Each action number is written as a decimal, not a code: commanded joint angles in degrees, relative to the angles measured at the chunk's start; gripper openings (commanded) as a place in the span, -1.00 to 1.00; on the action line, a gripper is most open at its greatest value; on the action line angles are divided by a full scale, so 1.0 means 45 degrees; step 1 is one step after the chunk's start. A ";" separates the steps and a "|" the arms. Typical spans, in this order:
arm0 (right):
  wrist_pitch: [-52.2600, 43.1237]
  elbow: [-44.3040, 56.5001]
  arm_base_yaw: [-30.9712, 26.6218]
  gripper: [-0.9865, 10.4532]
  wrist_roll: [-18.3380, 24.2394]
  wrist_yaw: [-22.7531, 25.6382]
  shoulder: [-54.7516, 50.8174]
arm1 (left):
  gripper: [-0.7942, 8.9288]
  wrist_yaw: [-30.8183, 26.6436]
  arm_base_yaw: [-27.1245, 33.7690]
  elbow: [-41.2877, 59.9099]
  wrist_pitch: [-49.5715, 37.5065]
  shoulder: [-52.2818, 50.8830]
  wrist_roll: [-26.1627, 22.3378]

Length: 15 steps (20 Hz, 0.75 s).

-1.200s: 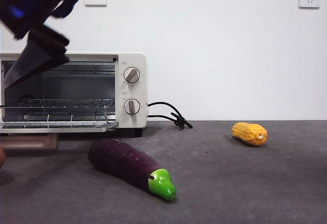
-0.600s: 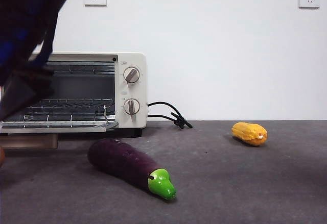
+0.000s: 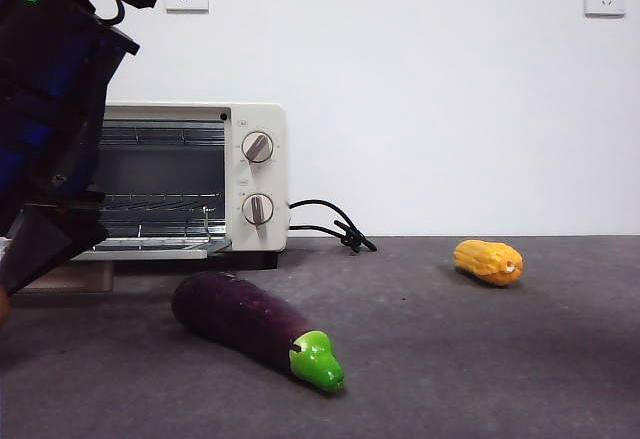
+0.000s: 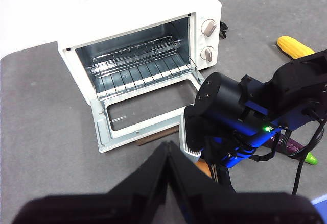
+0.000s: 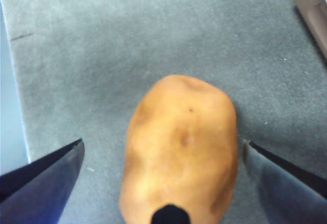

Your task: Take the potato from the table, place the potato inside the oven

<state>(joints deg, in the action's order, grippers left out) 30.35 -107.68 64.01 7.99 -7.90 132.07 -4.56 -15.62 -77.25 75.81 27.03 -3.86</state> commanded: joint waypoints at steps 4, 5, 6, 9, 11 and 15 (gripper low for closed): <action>0.0204 -0.0015 0.0019 -0.32 -0.0578 0.0345 0.0408 | -0.85 -0.0039 -0.0053 0.0015 -0.0073 -0.0073 0.0087; 0.0335 -0.0015 0.0015 -0.40 -0.0724 0.0340 0.0427 | -0.85 -0.0039 -0.0053 0.0015 -0.0073 -0.0073 0.0087; 0.0481 -0.0010 0.0015 -0.49 -0.0811 0.0340 0.0427 | -0.85 -0.0039 -0.0053 0.0015 -0.0073 -0.0073 0.0087; 0.0277 -0.0015 0.0015 -0.78 -0.0777 0.0525 0.0427 | -0.85 -0.0039 -0.0053 0.0015 -0.0073 -0.0073 0.0083; 0.0019 -0.0019 0.0010 -0.78 -0.0952 0.0525 0.0423 | -0.85 -0.0049 -0.0068 0.0015 -0.0073 -0.0073 0.0058; 0.1127 -0.0889 -0.0010 -0.77 -0.1098 0.0520 0.0393 | -0.85 -0.1549 -0.0253 0.0000 -0.0087 -0.0199 0.0063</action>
<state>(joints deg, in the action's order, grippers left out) 36.34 -111.24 63.88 3.66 -5.74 132.86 -11.38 -16.58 -77.25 75.79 26.74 -3.86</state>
